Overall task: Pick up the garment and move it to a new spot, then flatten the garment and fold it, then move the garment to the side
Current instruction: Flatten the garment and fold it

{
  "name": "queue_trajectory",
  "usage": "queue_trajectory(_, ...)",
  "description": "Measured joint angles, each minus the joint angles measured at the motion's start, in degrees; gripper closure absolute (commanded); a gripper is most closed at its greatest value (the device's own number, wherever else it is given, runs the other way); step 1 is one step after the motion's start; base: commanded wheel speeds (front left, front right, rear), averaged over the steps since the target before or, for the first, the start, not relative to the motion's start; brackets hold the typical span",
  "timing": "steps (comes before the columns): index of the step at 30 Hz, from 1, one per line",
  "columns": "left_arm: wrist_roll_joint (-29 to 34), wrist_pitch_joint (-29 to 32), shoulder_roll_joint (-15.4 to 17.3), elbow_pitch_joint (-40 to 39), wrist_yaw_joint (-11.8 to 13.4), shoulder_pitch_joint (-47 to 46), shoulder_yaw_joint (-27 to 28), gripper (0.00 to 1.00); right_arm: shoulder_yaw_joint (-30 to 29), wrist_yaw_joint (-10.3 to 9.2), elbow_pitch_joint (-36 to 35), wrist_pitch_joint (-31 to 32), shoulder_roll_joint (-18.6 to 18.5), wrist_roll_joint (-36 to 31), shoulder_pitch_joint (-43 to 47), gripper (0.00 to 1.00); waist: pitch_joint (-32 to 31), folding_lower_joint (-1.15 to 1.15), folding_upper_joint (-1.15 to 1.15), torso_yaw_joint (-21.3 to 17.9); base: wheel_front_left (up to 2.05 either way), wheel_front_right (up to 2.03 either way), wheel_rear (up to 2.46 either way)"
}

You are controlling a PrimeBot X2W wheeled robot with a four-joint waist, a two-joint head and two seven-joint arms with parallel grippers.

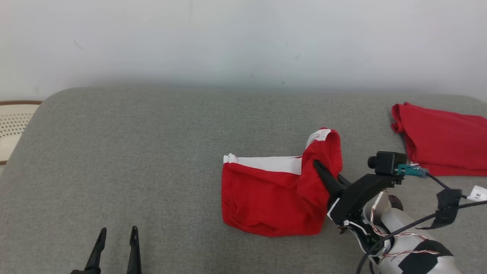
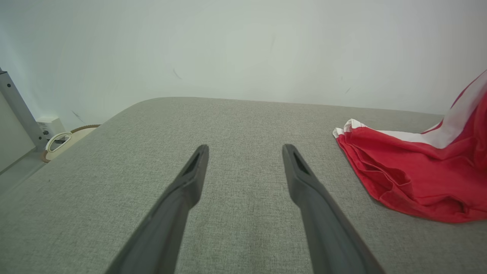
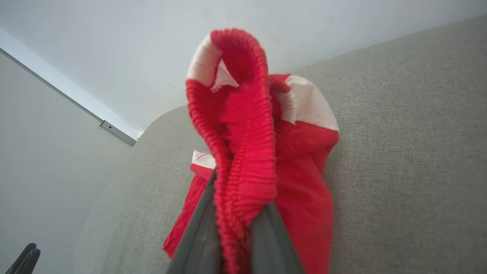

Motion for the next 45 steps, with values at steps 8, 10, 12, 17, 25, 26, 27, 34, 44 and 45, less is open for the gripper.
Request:
queue_trajectory(8, -0.46, 0.0, -0.02, 0.41, 0.02, -0.33, -1.78, 0.0, 2.16, 0.0, 4.33, 0.16, 3.76, 0.24, -2.64, 1.0, 0.58, 0.0, 0.0, 2.32, 0.0, 0.0, 0.0)
queue_trajectory(10, -0.71, 0.0, -0.02, 0.47, 0.09, -0.51, -2.35, 0.0, 2.79, 0.0, 5.72, 0.18, 4.71, 0.12, -3.47, 1.0, 0.84, 0.0, 0.0, 2.9, 0.0, 0.0, 0.0)
queue_trajectory(12, -0.93, 0.0, -0.03, 0.62, 0.21, -0.75, -3.0, 0.0, 3.52, 0.0, 7.21, 0.18, 5.48, -0.36, -4.24, 1.0, 1.14, 0.0, 0.0, 3.48, 0.0, 0.0, 0.0)
queue_trajectory(17, -1.36, 0.0, -0.04, 1.05, 0.49, -1.7, -4.32, 0.0, 4.71, 0.0, 11.16, -0.27, 7.09, -1.05, -5.51, 1.0, 1.96, 0.0, 0.0, 4.81, 0.0, 0.0, 0.0)
queue_trajectory(25, -1.62, 0.0, -0.04, 1.86, 0.51, -2.82, -6.55, 0.0, 6.46, 0.0, 16.45, -2.47, 9.2, -1.63, -6.96, 1.0, 2.68, 0.0, 0.0, 6.96, 0.0, 0.0, 0.0)
queue_trajectory(26, -1.62, 0.0, -0.04, 1.9, 0.51, -2.86, -6.64, 0.0, 6.71, 0.0, 17.01, -2.74, 9.51, -1.64, -7.04, 1.0, 2.76, 0.0, 0.0, 7.16, 0.0, 0.0, 0.0)
queue_trajectory(27, -1.62, 0.0, -0.03, 1.96, 0.51, -2.89, -6.7, 0.0, 6.87, 0.0, 17.56, -3.19, 9.83, -1.64, -7.08, 1.0, 2.84, 0.0, 0.0, 7.33, 0.0, 0.0, 0.0)
queue_trajectory(34, -1.57, 0.0, -0.04, 2.24, 0.49, -3.04, -6.56, 0.0, 8.03, 0.0, 21.43, -6.77, 11.35, -2.16, -8.37, 0.0, 3.05, 0.0, 0.0, 7.91, 0.0, 0.0, 0.0)
queue_trajectory(44, -1.48, 0.0, -0.04, 2.37, 0.44, -3.0, -5.56, 0.0, 7.82, 0.0, 17.78, -12.59, 8.96, 0.08, -8.2, 0.0, 2.77, 0.0, 0.0, 7.29, 0.0, 0.0, 0.0)
queue_trajectory(45, -1.48, 0.0, -0.04, 2.34, 0.48, -2.97, -5.48, 0.0, 7.56, 0.0, 16.97, -13.11, 8.42, 0.22, -8.05, 0.0, 2.72, 0.0, 0.0, 7.15, 0.0, 0.0, 0.0)
